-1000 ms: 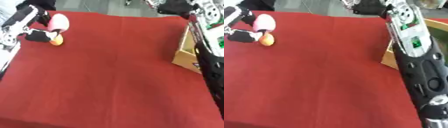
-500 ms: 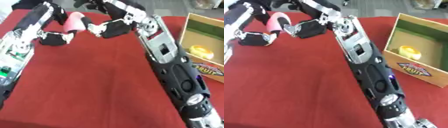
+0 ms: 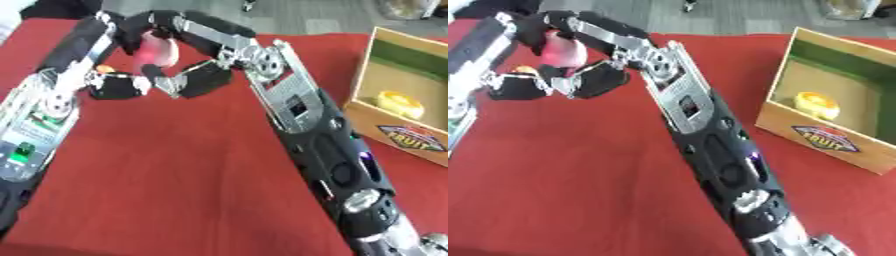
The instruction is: Pick up the objects with one hand, pass them to the other hand, and then place them into the box on the other side of the table.
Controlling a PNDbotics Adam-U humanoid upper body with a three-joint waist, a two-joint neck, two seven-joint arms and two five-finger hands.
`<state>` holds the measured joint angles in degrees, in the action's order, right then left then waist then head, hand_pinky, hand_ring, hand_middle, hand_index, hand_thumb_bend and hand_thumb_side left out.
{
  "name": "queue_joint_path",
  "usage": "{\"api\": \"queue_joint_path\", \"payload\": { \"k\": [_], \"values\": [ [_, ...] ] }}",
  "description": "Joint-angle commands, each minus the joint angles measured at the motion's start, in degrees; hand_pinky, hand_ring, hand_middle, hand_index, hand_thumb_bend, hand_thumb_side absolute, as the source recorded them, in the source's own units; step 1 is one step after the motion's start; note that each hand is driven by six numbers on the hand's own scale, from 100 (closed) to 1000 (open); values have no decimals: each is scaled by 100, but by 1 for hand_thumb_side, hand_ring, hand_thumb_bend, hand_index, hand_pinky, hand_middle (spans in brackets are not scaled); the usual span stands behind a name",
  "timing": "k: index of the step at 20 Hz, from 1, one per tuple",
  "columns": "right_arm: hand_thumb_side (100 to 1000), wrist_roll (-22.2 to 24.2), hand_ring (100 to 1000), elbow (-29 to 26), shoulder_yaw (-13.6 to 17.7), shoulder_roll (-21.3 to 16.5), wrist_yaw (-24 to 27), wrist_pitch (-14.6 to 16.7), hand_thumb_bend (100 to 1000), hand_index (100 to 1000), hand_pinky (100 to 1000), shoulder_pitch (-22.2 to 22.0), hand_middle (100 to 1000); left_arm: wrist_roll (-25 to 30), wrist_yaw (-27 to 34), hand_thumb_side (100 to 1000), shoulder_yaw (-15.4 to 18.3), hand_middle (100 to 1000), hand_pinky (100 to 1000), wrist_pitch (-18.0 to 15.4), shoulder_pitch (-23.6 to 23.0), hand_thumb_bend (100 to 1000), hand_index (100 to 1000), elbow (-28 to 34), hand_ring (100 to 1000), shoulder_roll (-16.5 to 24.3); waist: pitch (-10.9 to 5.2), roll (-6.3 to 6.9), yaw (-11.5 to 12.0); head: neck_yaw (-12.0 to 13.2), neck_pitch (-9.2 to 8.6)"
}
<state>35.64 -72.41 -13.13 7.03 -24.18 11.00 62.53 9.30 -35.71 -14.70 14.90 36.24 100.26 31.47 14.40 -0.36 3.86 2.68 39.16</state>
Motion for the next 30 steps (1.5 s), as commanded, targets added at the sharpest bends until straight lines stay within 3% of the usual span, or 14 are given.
{"api": "queue_joint_path", "payload": {
  "k": [1, 10, 20, 30],
  "values": [
    [100, -85, 1000, 6, 11, 144, -404, 146, 100, 932, 990, 69, 822, -134, -56, 100, -22, 501, 712, -73, 56, 245, 495, 291, 541, 14, -225, -38, 5, -28, -6],
    [100, -540, 1000, -286, 2, 58, -604, 365, 128, 925, 987, -7, 816, -178, 62, 100, -54, 496, 709, 20, -170, 252, 493, 408, 537, 36, -216, -40, -22, -37, -9],
    [100, -595, 1000, -285, 57, -33, -919, 296, 136, 922, 990, -101, 822, -199, 83, 100, -25, 494, 706, 65, -263, 265, 493, 506, 534, 121, -204, -26, -43, -75, -19],
    [164, -523, 1000, -279, 129, -203, -1251, 386, 161, 925, 998, -190, 838, -271, 87, 100, 50, 492, 701, 136, -411, 275, 492, 589, 534, 286, -206, -18, -72, -94, -42]
  ]
}}
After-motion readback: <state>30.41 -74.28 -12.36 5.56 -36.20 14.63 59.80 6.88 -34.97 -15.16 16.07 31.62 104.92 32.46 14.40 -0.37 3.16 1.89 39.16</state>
